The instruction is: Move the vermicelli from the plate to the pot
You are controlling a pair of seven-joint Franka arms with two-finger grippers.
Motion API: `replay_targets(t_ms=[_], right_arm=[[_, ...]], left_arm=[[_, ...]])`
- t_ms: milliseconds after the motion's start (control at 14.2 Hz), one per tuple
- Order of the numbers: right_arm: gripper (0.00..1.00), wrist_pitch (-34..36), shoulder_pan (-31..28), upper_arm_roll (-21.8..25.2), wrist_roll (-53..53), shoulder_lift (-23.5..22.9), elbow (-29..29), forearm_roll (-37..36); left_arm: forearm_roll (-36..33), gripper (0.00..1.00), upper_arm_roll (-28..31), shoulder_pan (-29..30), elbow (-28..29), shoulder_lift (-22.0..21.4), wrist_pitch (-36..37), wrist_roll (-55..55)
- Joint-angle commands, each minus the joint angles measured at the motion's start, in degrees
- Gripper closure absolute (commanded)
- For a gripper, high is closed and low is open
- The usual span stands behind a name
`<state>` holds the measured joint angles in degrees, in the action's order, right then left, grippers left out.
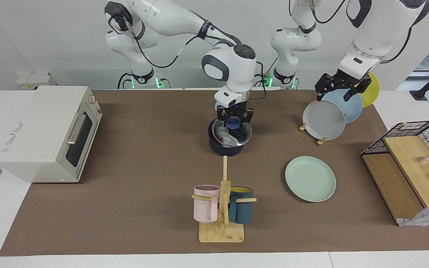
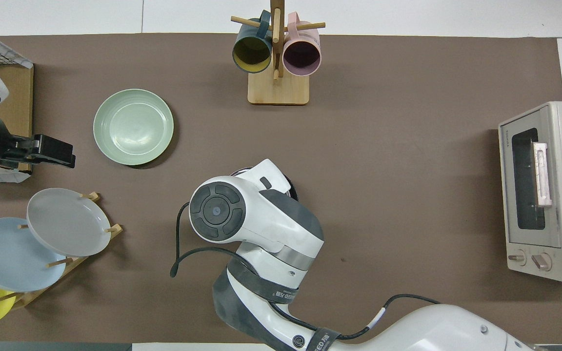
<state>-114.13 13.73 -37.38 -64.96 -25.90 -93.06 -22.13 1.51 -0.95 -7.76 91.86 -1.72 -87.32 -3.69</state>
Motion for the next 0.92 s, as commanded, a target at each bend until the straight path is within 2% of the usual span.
replay_targets(t_ms=[0, 212, 424, 635, 847], right_arm=[[1.0, 0.22, -1.78, -1.64, -0.87, 1.28, -2.74, -0.28], [1.0, 0.05, -3.45, -1.64, 1.4, 3.39, -4.66, 0.59], [1.0, -1.35, -3.98, -1.64, 1.5, 3.57, -5.81, 1.74], [1.0, -5.66, -4.33, -1.64, 0.89, 3.75, -7.83, 1.74], [1.0, -5.84, -4.33, -1.64, 0.8, 3.66, -7.66, 2.09]], left_arm=[[-0.8, 0.0, -0.55, 0.9, -0.19, -0.57, 1.1, 0.35], [-0.8, 0.0, -0.55, 0.81, -0.19, -0.57, 1.1, 0.35], [-0.8, 0.0, -0.55, 0.81, -0.19, -0.57, 1.1, 0.35], [-0.8, 0.0, -0.55, 0.81, -0.19, -0.57, 1.1, 0.35], [-0.8, 0.0, -0.55, 0.81, -0.19, -0.57, 1.1, 0.35]])
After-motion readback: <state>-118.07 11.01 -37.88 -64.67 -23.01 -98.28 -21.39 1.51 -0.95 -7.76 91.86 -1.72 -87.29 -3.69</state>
